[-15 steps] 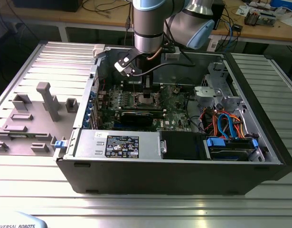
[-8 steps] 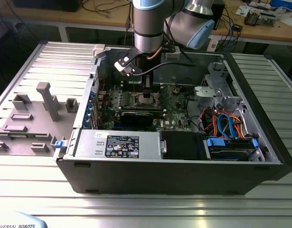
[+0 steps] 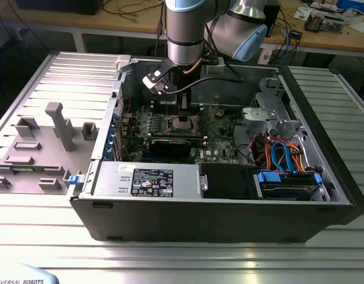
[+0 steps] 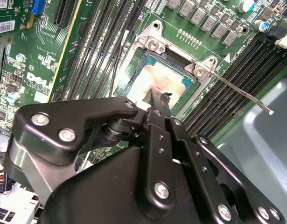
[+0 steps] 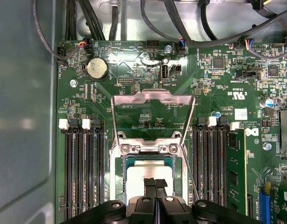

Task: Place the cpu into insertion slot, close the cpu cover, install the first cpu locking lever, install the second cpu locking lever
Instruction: 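Close the cpu cover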

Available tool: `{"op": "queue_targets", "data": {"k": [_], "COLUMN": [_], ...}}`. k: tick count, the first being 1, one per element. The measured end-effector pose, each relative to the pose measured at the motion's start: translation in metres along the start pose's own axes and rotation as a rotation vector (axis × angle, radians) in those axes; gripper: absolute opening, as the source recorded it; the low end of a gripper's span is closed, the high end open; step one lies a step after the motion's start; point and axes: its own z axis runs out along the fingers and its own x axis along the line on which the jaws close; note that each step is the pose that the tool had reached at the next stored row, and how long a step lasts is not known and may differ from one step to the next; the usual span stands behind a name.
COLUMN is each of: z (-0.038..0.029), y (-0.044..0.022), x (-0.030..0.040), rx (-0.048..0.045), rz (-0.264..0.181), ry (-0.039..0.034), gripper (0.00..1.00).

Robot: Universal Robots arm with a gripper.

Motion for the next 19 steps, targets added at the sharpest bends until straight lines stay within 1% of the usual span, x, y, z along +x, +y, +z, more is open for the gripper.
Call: {"op": "queue_targets", "data": {"k": [8,19], "z": [-0.0047,-0.0076], "y": [0.0003,0.0004], "x": [-0.0002,-0.0004], "rx": [-0.0001,0.0000], "rz": [0.000,0.000], "ry": [0.0000,-0.0001], "gripper": [0.11,0.11]}}
